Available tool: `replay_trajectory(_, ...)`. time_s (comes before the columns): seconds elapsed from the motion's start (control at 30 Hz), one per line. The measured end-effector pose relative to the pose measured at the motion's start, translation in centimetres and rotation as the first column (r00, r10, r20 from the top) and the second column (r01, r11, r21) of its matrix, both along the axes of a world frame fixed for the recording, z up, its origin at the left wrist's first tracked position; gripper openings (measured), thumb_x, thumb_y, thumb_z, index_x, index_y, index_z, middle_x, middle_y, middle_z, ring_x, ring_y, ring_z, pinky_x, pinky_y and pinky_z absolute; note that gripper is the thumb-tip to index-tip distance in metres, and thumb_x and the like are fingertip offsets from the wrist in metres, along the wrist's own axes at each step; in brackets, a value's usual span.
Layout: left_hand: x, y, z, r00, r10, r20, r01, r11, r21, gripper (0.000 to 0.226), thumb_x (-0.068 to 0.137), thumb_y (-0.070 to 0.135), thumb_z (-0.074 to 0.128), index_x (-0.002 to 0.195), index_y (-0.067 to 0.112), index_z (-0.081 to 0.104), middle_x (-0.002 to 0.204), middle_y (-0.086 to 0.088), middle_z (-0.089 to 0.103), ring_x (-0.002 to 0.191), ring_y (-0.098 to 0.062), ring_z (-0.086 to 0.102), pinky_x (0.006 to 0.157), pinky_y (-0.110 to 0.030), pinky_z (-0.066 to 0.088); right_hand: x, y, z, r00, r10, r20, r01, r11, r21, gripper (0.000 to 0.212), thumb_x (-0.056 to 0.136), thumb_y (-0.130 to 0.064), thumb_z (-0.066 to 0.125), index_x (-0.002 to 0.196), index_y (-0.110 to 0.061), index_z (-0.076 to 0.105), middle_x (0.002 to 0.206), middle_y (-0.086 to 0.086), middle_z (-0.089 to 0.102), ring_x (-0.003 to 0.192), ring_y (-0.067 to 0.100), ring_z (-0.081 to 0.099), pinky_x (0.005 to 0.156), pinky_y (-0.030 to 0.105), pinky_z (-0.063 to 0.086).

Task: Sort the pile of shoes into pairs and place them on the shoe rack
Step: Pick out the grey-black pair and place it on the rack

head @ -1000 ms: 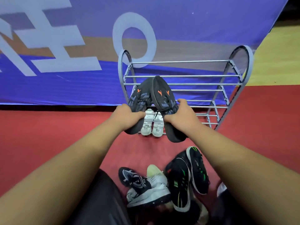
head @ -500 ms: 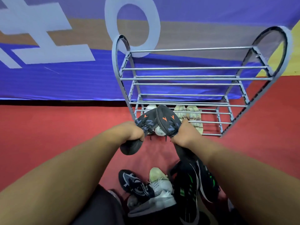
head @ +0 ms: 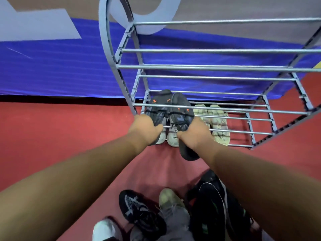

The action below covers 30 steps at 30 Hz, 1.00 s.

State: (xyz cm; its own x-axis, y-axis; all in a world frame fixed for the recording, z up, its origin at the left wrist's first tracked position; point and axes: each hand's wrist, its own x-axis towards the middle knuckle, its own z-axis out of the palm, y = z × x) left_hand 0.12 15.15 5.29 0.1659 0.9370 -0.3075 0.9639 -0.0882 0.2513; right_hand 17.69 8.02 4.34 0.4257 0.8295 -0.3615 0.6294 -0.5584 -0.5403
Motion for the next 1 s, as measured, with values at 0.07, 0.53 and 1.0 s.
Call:
replay_trajectory(0.07, 0.8, 1.1, -1.0, 0.998, -0.002, 0.066, -0.002, 0.998, 0.064, 0.047, 0.095, 0.05, 0.057, 0.092, 0.004, 0.065, 0.093, -0.017, 0.065, 0.09, -0.034, 0.062, 0.078, -0.038, 0.053, 0.3, 1.3, -1.3, 0.999, -0.038, -0.026, 0.039, 0.997, 0.061, 0.059, 0.065, -0.047, 0.079, 0.112, -0.016, 0.063, 0.107, 0.005, 0.072, 0.099, 0.026, 0.068, 0.085, 0.033, 0.056)
replay_trajectory(0.53, 5.8, 5.9, -6.6, 0.862, -0.177, -0.475, 0.271, 0.953, 0.136, 0.051, 0.11, 0.037, 0.023, 0.122, 0.013, 0.066, 0.096, -0.014, 0.052, 0.103, -0.034, 0.058, 0.074, -0.039, 0.039, 2.7, 8.1, -6.9, 0.979, -0.053, 0.195, 0.023, 0.988, 0.155, 0.065, 0.071, -0.071, 0.047, 0.116, -0.026, 0.061, 0.111, -0.002, 0.067, 0.109, 0.03, 0.065, 0.095, 0.042, 0.055)
replay_trajectory(1.0, 2.4, 4.4, -7.1, 0.997, -0.032, -0.076, 0.044, 0.985, 0.165, 0.068, 0.092, 0.051, 0.061, 0.124, -0.009, 0.054, 0.133, -0.026, 0.043, 0.121, -0.039, 0.043, 0.095, -0.043, 0.044, 1.9, 3.0, -4.2, 0.975, 0.134, 0.177, -0.149, 0.986, 0.073, 0.074, 0.081, -0.047, 0.073, 0.14, -0.01, 0.047, 0.137, 0.014, 0.049, 0.131, 0.039, 0.044, 0.106, 0.044, 0.043)
